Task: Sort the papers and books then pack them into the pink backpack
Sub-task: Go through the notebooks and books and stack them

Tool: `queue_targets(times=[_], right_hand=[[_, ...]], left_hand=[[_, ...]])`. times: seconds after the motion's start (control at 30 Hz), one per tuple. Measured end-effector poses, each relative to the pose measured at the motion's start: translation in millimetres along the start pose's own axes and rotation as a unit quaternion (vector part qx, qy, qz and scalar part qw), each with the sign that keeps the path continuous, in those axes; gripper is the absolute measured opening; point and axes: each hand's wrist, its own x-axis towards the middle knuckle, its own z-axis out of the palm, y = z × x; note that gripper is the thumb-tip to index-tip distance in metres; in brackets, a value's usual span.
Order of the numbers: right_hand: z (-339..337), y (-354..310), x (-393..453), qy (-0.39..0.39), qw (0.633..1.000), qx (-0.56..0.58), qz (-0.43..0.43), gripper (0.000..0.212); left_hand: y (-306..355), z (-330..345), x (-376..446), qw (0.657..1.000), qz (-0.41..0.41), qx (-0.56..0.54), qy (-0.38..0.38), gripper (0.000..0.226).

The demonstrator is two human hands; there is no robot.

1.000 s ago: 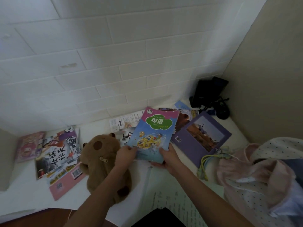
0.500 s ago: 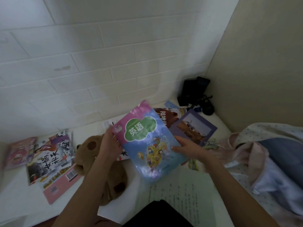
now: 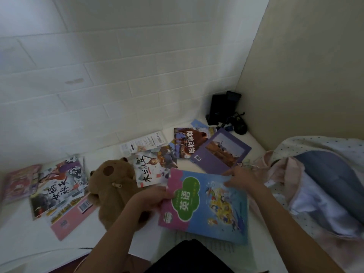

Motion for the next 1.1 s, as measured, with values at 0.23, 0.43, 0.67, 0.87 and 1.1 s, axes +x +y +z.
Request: queue_targets(times=[0.23,0.43,0.67,0.87,1.1], right_hand=[[50,16,-3,-0.005,0.998,-0.053,0.037,0.044],[54,17,6,0.066,0.994,-0.084,0.027,0.032],[39,-2,38,0.136,0.988,-0.056,-0.054,0.033],[41,-14,64,0.076,0.993,-0.088,-0.028,0.089],[64,-12,89,0.002,0.987,-0.159,-0.008,0.089]], left_hand=[[-15,20,16,0.972,-0.093,0.204,0.066,0.036],[-11,3,20,0.945,-0.132,0.288,0.083,0.032],[26,-16,33,0.801,0.069,0.474,0.359,0.030],[50,-38,53,0.780,0.134,0.449,0.414,0.016],[72,-42,84,0.835,0.150,0.363,0.385,0.016]])
